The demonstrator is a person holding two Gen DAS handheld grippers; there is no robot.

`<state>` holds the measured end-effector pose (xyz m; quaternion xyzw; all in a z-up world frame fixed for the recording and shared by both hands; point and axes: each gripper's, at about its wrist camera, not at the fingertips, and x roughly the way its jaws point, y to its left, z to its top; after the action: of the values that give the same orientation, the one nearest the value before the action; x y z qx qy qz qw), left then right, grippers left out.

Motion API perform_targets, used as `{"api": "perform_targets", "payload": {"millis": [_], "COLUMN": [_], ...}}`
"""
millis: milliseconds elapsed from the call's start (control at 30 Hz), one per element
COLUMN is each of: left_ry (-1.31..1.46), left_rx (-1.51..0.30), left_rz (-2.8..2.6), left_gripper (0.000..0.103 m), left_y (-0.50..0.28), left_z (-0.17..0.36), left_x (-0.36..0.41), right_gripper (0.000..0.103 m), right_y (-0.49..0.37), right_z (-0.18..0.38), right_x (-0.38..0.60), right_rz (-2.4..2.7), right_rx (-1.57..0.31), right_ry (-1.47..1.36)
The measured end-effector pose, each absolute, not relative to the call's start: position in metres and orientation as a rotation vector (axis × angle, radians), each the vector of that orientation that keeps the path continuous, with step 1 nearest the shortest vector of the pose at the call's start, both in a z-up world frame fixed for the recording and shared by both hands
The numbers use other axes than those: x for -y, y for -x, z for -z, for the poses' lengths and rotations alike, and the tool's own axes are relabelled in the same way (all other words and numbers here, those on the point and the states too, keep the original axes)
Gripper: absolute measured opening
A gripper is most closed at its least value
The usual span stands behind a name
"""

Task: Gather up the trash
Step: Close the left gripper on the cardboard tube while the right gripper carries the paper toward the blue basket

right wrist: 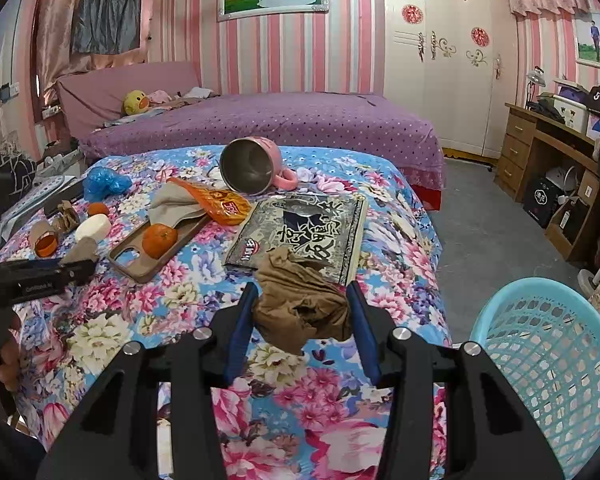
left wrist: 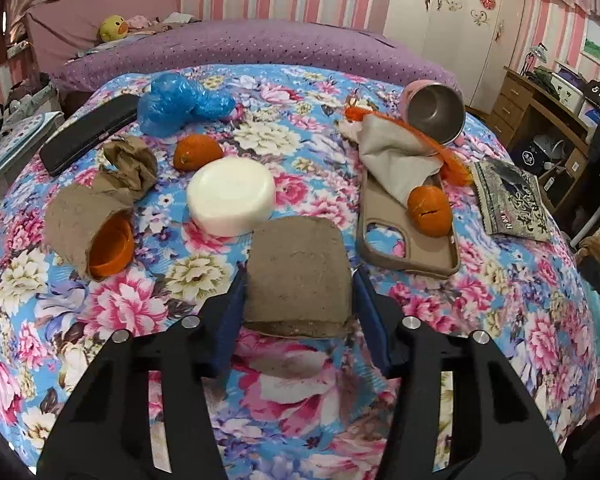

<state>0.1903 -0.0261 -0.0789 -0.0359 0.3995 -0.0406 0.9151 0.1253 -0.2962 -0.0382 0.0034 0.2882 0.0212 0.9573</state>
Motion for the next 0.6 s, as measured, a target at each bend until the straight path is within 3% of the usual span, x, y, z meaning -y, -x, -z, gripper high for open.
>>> {"api": "perform_targets", "payload": {"millis": [600], "left_ry": [0.056], "left_rx": [-0.594], "left_rz": [0.076], "left_gripper": [0.050], "left_y": [-0.133], "left_z": [0.032], "left_x": [0.073], "right_gripper": [0.045], "right_y": [-0.092], "right_z": [0.015], "right_x": [0.370], "right_rz": [0.132], "right_rx": [-0.483], "right_ry": [-0.023]}}
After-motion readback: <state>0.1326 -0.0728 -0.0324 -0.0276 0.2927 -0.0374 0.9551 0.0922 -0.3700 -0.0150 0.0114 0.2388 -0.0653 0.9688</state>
